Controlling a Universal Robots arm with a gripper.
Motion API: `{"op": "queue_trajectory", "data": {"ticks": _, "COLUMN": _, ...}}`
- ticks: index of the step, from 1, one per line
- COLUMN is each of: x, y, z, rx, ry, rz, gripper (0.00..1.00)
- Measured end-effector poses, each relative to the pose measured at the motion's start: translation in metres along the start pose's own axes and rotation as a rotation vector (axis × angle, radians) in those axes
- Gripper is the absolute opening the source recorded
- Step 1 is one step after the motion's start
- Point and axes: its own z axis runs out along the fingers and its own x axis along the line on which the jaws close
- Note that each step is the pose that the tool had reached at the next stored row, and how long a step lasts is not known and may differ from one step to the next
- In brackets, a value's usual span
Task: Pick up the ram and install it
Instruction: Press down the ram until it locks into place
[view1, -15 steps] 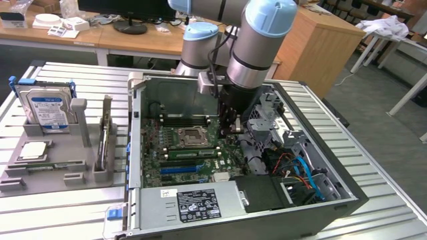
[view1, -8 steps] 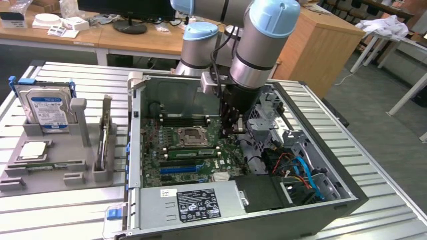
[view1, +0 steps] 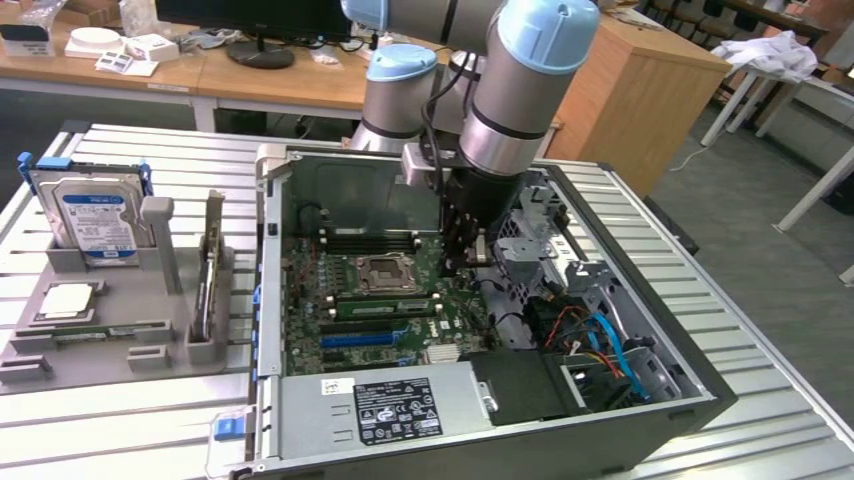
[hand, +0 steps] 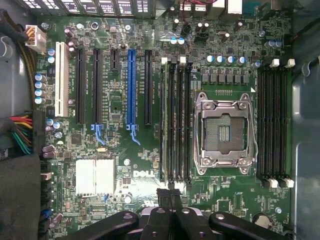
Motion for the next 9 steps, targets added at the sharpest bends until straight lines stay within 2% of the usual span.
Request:
{"op": "queue_trajectory", "data": {"ticks": 4, "x": 0.0000, "y": 0.0000, "z": 0.0018, "rx": 0.0001, "ry": -0.0002, "rz": 0.000, "gripper": 0.11}}
{"op": "queue_trajectory", "data": {"ticks": 9, "x": 0.0004, "y": -0.0001, "z": 0.0096, "rx": 0.0000, "ry": -0.0001, "rz": 0.000, "gripper": 0.11}}
